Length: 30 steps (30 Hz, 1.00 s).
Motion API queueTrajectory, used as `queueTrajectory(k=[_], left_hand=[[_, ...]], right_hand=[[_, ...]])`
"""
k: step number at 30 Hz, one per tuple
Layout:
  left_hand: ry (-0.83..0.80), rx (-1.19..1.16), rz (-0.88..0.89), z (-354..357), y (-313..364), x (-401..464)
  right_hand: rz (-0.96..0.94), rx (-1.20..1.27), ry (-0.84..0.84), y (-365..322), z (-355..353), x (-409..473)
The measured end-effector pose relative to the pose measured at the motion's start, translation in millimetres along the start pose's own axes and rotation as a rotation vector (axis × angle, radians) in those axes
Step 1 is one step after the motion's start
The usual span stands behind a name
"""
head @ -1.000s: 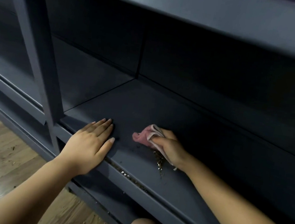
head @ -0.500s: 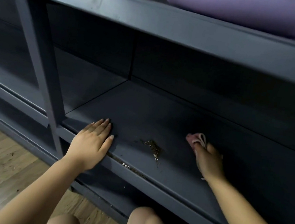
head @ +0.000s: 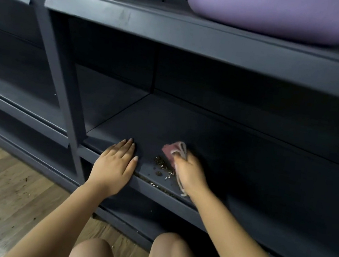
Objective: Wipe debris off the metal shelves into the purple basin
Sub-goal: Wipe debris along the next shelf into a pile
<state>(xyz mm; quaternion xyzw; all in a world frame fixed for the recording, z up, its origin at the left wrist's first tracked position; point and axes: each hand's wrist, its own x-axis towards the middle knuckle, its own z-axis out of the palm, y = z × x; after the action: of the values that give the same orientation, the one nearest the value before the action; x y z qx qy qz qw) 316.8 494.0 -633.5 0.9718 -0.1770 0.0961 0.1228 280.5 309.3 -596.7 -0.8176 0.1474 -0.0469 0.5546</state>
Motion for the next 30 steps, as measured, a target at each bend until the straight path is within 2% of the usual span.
queueTrajectory(k=[2, 4, 6, 9, 18, 30], left_hand=[[-0.004, 0.002, 0.006, -0.3, -0.6, 0.3], [-0.006, 0.003, 0.01, -0.2, -1.9, 0.8], [-0.013, 0.007, 0.02, 0.0, -3.5, 1.3], [-0.018, 0.0, 0.029, -0.4, -3.9, 1.9], [-0.014, 0.029, 0.006, -2.7, 0.2, 1.5], [-0.09, 0.047, -0.029, -6.2, 1.9, 0.9]], right_hand=[[0.068, 0.049, 0.108, 4.3, -18.9, 3.6], [0.089, -0.045, 0.227, 14.3, -39.9, 5.7], [0.103, -0.177, 0.256, 21.2, -50.2, 3.5], [0.084, -0.336, 0.226, 20.5, -38.5, 2.8], [-0.138, -0.363, 0.122, -4.6, 30.7, -9.4], [-0.234, -0.551, 0.006, -11.0, 21.0, -1.1]])
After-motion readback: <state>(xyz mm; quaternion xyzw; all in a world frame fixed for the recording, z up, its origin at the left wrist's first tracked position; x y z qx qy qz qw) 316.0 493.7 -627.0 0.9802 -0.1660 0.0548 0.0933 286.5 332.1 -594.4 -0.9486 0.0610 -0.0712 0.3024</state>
